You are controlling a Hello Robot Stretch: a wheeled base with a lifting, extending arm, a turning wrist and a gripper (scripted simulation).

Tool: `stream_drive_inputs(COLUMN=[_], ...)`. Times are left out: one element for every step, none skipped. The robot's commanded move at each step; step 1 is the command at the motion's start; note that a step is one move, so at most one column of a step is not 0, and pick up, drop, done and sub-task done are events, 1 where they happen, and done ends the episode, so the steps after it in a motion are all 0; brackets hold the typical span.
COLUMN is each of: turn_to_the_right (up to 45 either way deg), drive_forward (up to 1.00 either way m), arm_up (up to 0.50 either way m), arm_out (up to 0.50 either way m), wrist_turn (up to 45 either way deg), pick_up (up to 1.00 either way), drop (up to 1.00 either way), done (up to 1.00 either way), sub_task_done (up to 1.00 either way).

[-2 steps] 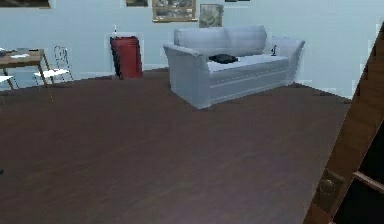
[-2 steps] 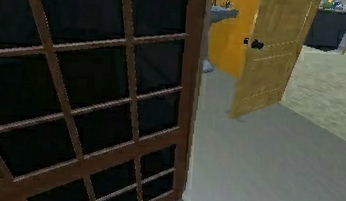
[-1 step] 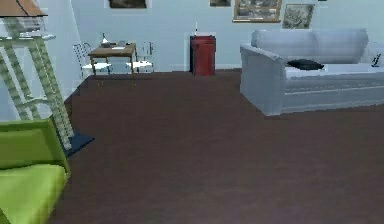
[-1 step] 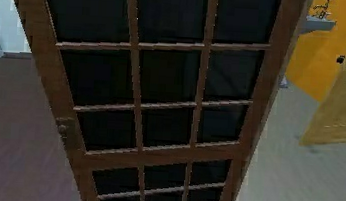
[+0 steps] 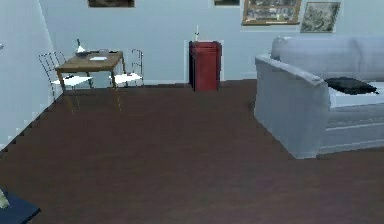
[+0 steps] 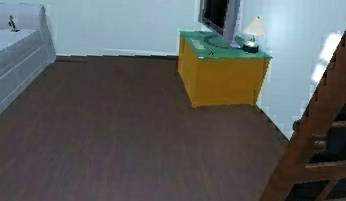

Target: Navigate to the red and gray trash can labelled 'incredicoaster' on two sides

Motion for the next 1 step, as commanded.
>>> stream_drive_inputs(turn_to_the_right=[0.0], drive_forward=[1.0], arm_up=[0.0], arm_out=[0.0], wrist_turn=[0.0], pick_up=[0.0], drop=[0.0], done=[0.0], sub_task_done=[0.0])
